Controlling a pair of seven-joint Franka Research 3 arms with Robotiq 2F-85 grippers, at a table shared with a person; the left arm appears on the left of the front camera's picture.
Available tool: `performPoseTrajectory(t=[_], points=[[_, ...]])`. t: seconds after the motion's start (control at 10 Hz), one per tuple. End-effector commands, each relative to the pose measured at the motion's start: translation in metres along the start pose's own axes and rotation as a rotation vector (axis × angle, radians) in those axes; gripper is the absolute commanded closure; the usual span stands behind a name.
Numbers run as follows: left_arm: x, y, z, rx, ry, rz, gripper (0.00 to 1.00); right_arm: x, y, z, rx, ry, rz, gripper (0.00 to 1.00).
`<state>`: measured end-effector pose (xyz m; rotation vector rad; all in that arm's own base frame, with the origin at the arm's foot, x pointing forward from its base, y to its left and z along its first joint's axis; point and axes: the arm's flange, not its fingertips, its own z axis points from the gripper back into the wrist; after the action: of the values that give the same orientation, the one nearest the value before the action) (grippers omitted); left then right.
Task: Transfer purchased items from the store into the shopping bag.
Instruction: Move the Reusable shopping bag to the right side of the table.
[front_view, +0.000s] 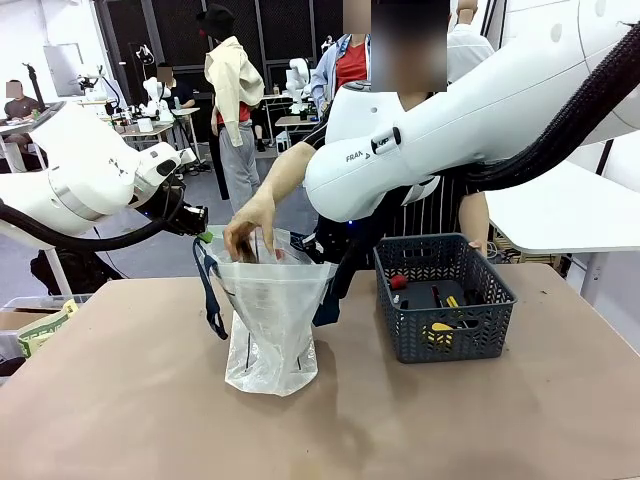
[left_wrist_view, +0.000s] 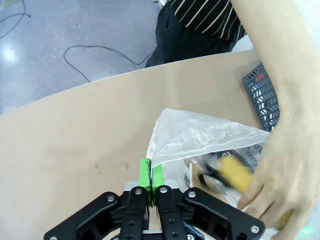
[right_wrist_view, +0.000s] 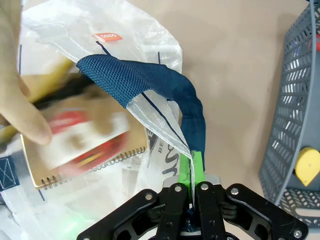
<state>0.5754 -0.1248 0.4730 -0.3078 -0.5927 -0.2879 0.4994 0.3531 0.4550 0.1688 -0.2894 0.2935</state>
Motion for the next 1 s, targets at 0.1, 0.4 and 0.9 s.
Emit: performPoseTrajectory(t=[0.1,0.4,0.9], points=[[-0.0024,0.0021,0.0047,0.0,-0.006,0.011,1.0,-0.0031,-0.0036,0.0013,0.001,0.003,-0.01,1.0],[-0.0024,0.0021,0.0047,0.0,-0.006,0.011,1.0,-0.0031,-0.0036,0.0013,0.001,0.003,-0.01,1.0],[-0.0024,0.0021,0.0047,0.0,-0.006,0.011,1.0,-0.0031,-0.0036,0.0013,0.001,0.003,-0.01,1.0]])
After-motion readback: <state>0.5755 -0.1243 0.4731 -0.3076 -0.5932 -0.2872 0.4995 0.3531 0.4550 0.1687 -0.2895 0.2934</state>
